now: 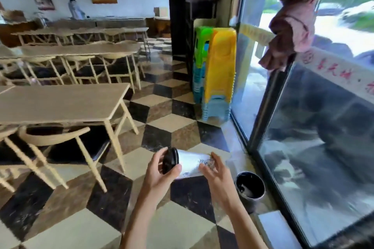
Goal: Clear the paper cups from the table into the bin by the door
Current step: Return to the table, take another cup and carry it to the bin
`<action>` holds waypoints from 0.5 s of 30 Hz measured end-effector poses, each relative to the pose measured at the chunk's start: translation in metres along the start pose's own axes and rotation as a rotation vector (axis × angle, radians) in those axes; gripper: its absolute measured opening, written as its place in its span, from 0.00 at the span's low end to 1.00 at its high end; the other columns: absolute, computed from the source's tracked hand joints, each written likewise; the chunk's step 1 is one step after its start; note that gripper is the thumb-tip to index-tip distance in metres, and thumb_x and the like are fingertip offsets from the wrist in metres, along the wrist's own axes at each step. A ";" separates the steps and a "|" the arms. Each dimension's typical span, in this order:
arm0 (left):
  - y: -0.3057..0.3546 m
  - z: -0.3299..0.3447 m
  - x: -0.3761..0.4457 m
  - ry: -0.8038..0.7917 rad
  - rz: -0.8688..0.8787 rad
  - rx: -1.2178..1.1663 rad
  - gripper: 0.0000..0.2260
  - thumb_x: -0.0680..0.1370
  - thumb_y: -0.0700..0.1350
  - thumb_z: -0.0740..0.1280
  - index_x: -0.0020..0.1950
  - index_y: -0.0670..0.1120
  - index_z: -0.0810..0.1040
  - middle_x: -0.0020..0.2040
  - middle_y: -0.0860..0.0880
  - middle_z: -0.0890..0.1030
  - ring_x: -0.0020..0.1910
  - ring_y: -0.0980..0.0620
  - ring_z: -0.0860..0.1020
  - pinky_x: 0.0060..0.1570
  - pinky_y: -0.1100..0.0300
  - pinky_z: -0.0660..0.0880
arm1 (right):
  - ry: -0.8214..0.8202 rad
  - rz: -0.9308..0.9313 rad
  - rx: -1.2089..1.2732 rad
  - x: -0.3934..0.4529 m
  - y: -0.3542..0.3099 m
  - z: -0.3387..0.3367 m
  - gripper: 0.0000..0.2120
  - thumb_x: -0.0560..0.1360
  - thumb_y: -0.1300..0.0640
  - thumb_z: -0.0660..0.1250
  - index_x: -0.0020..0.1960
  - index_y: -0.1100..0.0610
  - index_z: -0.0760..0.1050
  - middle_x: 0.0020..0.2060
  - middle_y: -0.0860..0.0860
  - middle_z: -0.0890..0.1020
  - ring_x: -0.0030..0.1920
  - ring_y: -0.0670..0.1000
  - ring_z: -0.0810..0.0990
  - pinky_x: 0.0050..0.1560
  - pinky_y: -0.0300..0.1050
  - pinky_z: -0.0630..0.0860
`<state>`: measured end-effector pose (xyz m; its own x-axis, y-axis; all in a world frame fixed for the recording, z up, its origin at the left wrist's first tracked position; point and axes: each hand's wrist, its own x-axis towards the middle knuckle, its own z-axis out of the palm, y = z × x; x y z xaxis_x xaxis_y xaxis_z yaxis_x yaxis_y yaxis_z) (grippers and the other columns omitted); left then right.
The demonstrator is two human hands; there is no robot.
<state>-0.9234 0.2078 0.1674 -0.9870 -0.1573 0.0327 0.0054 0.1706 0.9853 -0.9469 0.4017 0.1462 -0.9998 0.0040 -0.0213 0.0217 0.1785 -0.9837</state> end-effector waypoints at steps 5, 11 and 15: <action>0.003 0.093 0.097 -0.171 0.029 -0.024 0.23 0.68 0.49 0.77 0.58 0.65 0.73 0.56 0.58 0.79 0.48 0.73 0.77 0.43 0.76 0.72 | 0.184 0.054 -0.007 0.072 0.026 -0.072 0.28 0.75 0.50 0.70 0.72 0.52 0.67 0.61 0.43 0.78 0.58 0.38 0.79 0.60 0.37 0.75; 0.007 0.183 0.174 -0.359 0.010 -0.007 0.27 0.62 0.59 0.74 0.60 0.62 0.75 0.59 0.56 0.80 0.57 0.62 0.78 0.54 0.65 0.74 | 0.351 0.130 -0.039 0.126 0.038 -0.145 0.36 0.73 0.42 0.70 0.75 0.54 0.64 0.68 0.52 0.76 0.68 0.51 0.75 0.70 0.54 0.70; 0.007 0.238 0.212 -0.450 0.014 0.017 0.25 0.68 0.52 0.77 0.63 0.62 0.74 0.59 0.59 0.78 0.53 0.70 0.77 0.45 0.78 0.71 | 0.439 0.173 -0.025 0.157 0.054 -0.184 0.35 0.72 0.44 0.71 0.75 0.54 0.64 0.67 0.51 0.76 0.66 0.50 0.75 0.69 0.54 0.71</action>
<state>-1.1707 0.4069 0.1416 -0.9585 0.2830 -0.0339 0.0203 0.1864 0.9823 -1.1022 0.5926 0.1223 -0.8869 0.4506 -0.1014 0.1932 0.1627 -0.9676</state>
